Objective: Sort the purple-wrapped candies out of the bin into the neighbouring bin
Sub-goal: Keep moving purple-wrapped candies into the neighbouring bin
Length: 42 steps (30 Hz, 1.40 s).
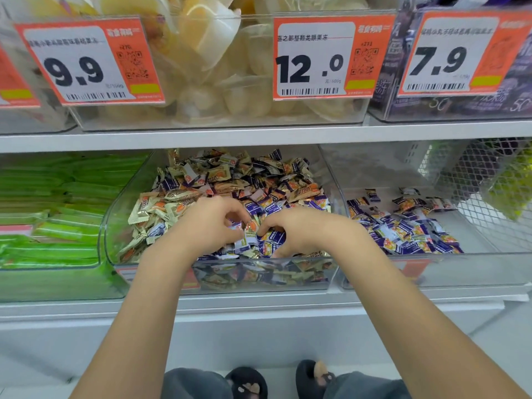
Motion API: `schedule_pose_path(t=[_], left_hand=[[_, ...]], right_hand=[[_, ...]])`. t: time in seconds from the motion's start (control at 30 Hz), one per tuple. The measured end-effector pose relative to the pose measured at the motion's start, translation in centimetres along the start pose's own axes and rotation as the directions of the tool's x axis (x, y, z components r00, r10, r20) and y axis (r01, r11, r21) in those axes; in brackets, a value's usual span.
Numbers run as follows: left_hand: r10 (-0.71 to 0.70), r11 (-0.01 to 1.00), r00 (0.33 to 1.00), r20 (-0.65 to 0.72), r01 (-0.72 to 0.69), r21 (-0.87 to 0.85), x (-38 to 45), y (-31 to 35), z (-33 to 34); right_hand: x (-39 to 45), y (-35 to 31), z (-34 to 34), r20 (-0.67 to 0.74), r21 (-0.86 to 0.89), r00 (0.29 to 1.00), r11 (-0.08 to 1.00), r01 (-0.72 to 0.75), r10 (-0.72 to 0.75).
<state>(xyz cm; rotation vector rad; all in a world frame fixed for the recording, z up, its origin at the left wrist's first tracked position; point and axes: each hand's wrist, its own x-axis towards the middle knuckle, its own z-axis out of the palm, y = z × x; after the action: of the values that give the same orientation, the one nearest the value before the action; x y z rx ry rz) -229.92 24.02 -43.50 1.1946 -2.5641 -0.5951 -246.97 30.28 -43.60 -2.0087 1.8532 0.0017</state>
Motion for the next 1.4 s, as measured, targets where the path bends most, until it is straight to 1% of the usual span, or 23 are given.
schedule_pose_path(t=[0.07, 0.13, 0.23, 0.33, 0.4, 0.5, 0.6, 0.67, 0.8, 0.9, 1.0, 1.07, 1.13, 1.2, 1.3, 1.33, 1.4], left_hand=[[0.001, 0.995, 0.995, 0.099, -0.011, 0.103, 0.3, 0.0, 0.5], [-0.016, 0.991, 0.987, 0.158, -0.005, 0.133, 0.7, 0.1, 1.0], [-0.025, 0.985, 0.984, 0.179, -0.006, 0.171, 1.3, 0.4, 1.2], [-0.024, 0.961, 0.984, 0.178, -0.027, 0.276, 1.4, 0.8, 1.5], [-0.013, 0.960, 0.989, 0.149, -0.030, 0.279, 1.3, 0.8, 1.6], [-0.008, 0.981, 0.998, 0.067, -0.005, 0.193, 1.0, 0.5, 1.3], [0.021, 0.995, 0.997, -0.071, -0.014, 0.098, 0.8, 0.2, 0.8], [0.028, 0.998, 0.991, -0.130, -0.021, 0.058, 0.7, 0.3, 0.7], [0.058, 0.998, 0.978, -0.200, -0.059, 0.001, 0.7, 0.5, 0.9], [0.079, 0.996, 0.968, -0.239, -0.089, -0.031, 0.7, 0.6, 1.0], [0.099, 0.992, 0.963, -0.250, -0.116, -0.055, 0.7, 0.8, 1.2], [0.096, 0.986, 0.961, -0.259, -0.127, -0.106, 0.5, 1.2, 1.3], [0.086, 0.978, 0.960, -0.265, -0.133, -0.163, 0.6, 1.5, 1.4], [0.060, 0.972, 0.963, -0.264, -0.116, -0.205, 0.7, 1.6, 1.4], [0.007, 0.967, 0.969, -0.245, -0.069, -0.244, 0.8, 1.6, 1.5], [-0.007, 0.965, 0.971, -0.238, -0.055, -0.256, 0.8, 1.6, 1.6], [-0.025, 0.960, 0.974, -0.224, -0.039, -0.277, 0.8, 1.7, 1.6]], right_hand=[[0.1, -0.2, 0.0, 0.011, 0.030, 1.000, 1.000, 0.002, -0.002], [0.0, -0.2, -0.1, 0.000, 0.069, 1.000, 0.997, 0.020, -0.020], [-0.1, -0.4, -0.1, -0.002, 0.059, 1.000, 0.998, 0.031, -0.031], [-0.1, -0.5, 0.1, 0.057, 0.012, 0.997, 0.998, 0.058, -0.058], [-0.2, -0.4, 0.1, 0.080, 0.044, 0.994, 0.996, 0.075, -0.079], [-0.3, -0.3, 0.0, 0.093, 0.091, 0.992, 0.993, 0.075, -0.084], [0.1, -0.6, 0.0, 0.140, 0.048, 0.988, 0.997, 0.064, -0.070], [0.2, -0.7, 0.1, 0.147, 0.039, 0.986, 0.997, 0.073, -0.078], [0.0, -0.3, 0.5, 0.068, 0.089, 0.994, 0.993, 0.075, -0.082], [-0.4, 0.3, 0.8, -0.040, 0.214, 0.994, 0.971, 0.103, -0.097], [-0.7, 0.8, 0.5, -0.232, 0.384, 0.970, 0.909, 0.164, -0.077], [-0.8, 1.3, 0.1, -0.366, 0.458, 0.930, 0.863, 0.213, -0.035], [-1.1, 1.8, -0.2, -0.454, 0.556, 0.891, 0.785, 0.273, 0.011], [-1.3, 2.1, -0.2, -0.489, 0.651, 0.870, 0.690, 0.315, 0.064], [-1.3, 2.1, 0.0, -0.522, 0.712, 0.841, 0.617, 0.335, 0.144], [-1.2, 2.1, 0.0, -0.519, 0.741, 0.837, 0.580, 0.338, 0.175], [-1.1, 2.1, -0.1, -0.481, 0.818, 0.847, 0.465, 0.339, 0.228]])
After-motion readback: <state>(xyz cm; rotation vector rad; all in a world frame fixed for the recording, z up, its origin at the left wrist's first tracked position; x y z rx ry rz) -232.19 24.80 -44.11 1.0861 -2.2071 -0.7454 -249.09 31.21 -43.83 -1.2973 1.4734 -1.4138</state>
